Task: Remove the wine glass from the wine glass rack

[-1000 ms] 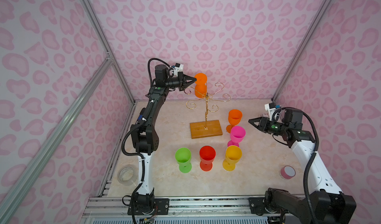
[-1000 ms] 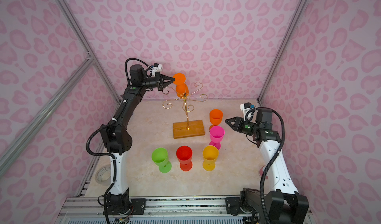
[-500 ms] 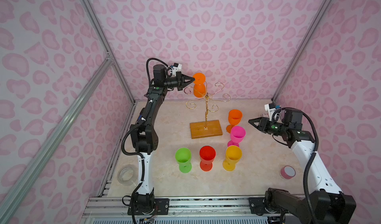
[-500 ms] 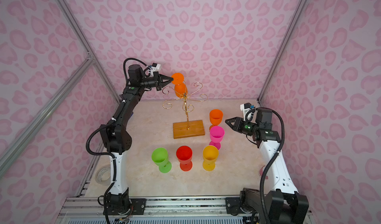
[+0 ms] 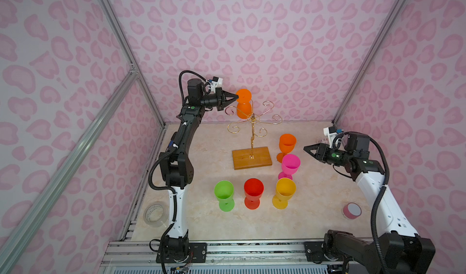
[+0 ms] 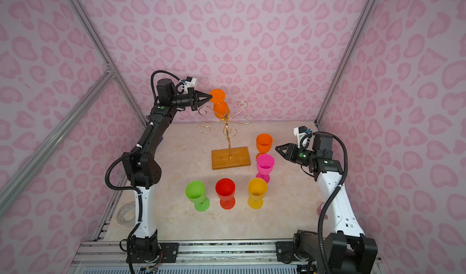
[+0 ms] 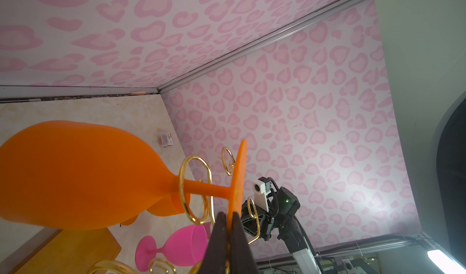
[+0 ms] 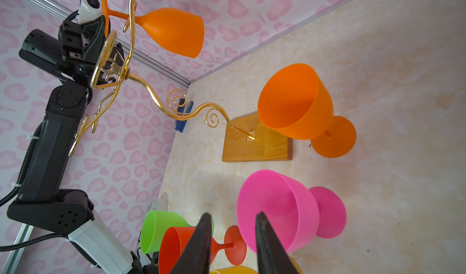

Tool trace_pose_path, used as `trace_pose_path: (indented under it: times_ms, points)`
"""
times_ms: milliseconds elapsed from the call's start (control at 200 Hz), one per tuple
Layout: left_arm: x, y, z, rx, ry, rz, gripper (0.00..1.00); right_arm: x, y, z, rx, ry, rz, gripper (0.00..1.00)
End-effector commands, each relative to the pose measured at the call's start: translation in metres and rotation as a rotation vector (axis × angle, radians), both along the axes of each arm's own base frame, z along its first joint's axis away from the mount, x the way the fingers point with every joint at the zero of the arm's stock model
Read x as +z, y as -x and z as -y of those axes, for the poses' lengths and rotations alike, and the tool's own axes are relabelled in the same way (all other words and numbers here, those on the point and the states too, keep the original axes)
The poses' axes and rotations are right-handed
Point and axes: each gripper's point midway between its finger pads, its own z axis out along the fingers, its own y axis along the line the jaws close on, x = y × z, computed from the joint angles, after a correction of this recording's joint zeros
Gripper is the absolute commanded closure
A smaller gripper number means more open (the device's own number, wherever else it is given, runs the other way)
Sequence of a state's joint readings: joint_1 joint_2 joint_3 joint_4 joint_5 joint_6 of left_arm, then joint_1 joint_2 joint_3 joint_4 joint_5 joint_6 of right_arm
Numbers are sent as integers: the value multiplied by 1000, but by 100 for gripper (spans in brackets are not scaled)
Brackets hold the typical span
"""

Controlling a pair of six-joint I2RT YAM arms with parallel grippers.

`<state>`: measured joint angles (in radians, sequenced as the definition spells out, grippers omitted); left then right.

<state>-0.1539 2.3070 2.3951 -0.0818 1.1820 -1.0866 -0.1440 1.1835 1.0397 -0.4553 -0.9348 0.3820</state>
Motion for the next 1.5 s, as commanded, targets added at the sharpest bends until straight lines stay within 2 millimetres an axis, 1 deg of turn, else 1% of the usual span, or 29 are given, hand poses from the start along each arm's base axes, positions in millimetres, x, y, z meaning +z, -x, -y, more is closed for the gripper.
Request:
trace_pose_path:
  times_ms: [0,145,385,570,935,1210,1330,1495]
  points:
    - [17,9,4,-23,6,65,98,0,-3,0,1,0,13,69]
    - [12,9,9,-33,5,58,98,-1,-2,0,3,2,14,69]
    - [15,10,9,-28,5,65,98,-2,-2,0,5,3,13,69]
    - [15,3,5,7,3,63,98,-4,-2,0,4,3,12,69]
    - [5,-4,7,10,6,49,98,-4,-4,-1,8,1,11,69]
    - [2,-7,10,11,11,55,98,-4,-5,-1,8,-4,9,69]
    - [4,-7,13,2,19,64,98,-5,-5,0,5,-4,7,69]
    - [11,-3,18,-16,35,92,98,-6,-5,-1,6,-4,6,69]
